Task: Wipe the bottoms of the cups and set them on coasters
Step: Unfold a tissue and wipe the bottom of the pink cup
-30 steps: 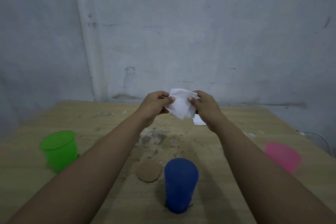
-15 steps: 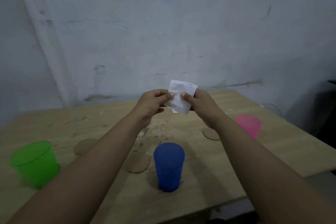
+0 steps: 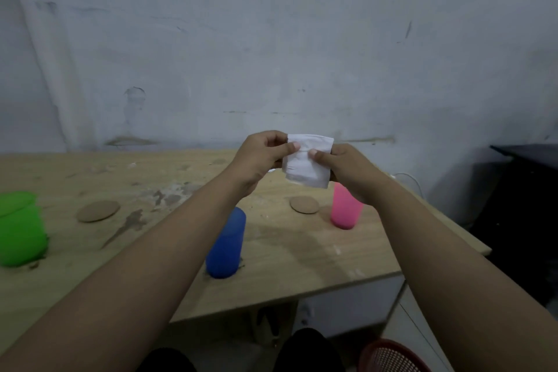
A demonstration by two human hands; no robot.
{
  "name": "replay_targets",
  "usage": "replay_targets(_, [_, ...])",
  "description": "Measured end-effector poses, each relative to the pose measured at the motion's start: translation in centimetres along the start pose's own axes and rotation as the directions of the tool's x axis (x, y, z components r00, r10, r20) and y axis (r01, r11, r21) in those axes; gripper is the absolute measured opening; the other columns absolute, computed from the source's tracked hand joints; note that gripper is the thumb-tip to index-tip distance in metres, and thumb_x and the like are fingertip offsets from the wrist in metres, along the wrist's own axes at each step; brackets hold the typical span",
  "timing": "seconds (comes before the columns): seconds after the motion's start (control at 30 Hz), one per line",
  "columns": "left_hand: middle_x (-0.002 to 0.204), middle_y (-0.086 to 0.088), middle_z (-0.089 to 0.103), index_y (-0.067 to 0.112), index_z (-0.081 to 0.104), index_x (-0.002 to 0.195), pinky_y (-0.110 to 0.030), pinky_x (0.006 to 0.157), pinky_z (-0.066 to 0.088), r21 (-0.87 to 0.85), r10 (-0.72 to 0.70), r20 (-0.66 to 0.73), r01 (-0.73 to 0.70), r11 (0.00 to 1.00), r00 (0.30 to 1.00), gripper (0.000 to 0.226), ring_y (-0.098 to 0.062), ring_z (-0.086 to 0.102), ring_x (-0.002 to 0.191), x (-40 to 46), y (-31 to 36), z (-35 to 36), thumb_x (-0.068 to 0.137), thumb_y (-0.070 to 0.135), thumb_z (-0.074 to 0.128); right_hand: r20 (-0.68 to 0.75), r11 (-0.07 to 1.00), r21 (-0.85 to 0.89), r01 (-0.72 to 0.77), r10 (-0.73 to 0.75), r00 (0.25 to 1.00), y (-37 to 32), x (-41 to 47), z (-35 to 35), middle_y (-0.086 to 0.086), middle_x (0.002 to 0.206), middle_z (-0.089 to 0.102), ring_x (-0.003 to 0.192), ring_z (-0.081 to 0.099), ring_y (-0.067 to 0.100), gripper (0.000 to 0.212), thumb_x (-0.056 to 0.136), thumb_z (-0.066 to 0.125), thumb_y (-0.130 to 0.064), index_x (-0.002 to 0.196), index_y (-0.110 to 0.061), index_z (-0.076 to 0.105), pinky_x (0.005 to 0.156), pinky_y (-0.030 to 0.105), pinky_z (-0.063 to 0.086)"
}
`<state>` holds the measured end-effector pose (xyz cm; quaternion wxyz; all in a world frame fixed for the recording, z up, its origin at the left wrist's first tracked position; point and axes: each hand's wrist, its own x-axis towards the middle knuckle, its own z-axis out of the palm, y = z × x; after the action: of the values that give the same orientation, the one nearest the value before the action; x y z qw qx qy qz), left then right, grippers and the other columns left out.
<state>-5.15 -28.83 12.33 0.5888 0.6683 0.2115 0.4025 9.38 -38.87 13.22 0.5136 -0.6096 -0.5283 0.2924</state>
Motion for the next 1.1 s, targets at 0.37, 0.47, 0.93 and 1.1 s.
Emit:
replay_targets(0.37, [0.058, 0.003, 0.062, 0.012, 0.053, 0.071, -0.024, 0.062, 0.053, 0.001, -0.067, -0.015, 0.067, 0.998, 0.998, 0.020, -0.008, 0.060, 0.055, -1.3, -3.7, 6.9, 0.084, 0.008, 0.069, -0.115, 0.987, 0.163, 0.005, 0.014, 0.993, 3.9, -3.3, -5.1, 0.013, 0.103, 0.071, 0.091, 0.069, 0.023, 0.018, 0.089, 0.058, -0.008, 0.104, -0.006, 0.067, 0.078, 0.035, 0.056])
replay_targets(0.47, [0.058, 0.000, 0.063, 0.013, 0.051, 0.079, -0.028, 0.062, 0.053, 0.018, -0.093, -0.021, 0.093, 0.995, 0.995, 0.021, -0.011, 0.062, 0.056, -1.5, -5.1, 8.6, 0.081, 0.008, 0.072, -0.178, 0.976, 0.213, -0.035, 0.074, 0.981, 5.8, -4.2, -5.9, 0.014, 0.100, 0.070, 0.087, 0.068, 0.024, 0.020, 0.088, 0.058, -0.005, 0.105, -0.001, 0.067, 0.069, 0.031, 0.057])
replay_targets(0.93, [0.074, -0.014, 0.066, -0.005, 0.067, 0.085, -0.014, 0.051, 0.048, 0.077, -0.103, -0.062, 0.107, 0.991, 0.993, 0.019, -0.005, 0.062, 0.053, -0.9, -9.8, 13.2, 0.091, 0.010, 0.059, -0.354, 0.960, 0.238, -0.151, 0.230, 0.906, 11.9, -5.6, -9.8, 0.014, 0.089, 0.071, 0.081, 0.066, 0.031, 0.008, 0.085, 0.062, -0.009, 0.087, -0.010, 0.070, 0.072, 0.043, 0.051])
replay_targets(1.1, [0.071, -0.003, 0.066, 0.014, 0.063, 0.074, -0.017, 0.060, 0.049, 0.185, -0.048, -0.222, 0.091, 0.979, 0.974, 0.016, -0.003, 0.062, 0.060, -0.1, -12.4, 12.2, 0.089, 0.010, 0.060, -0.464, 0.954, 0.166, -0.249, 0.298, 0.834, 14.1, -5.6, -10.5, 0.010, 0.088, 0.072, 0.085, 0.066, 0.032, 0.009, 0.082, 0.065, -0.013, 0.077, -0.018, 0.070, 0.078, 0.045, 0.053])
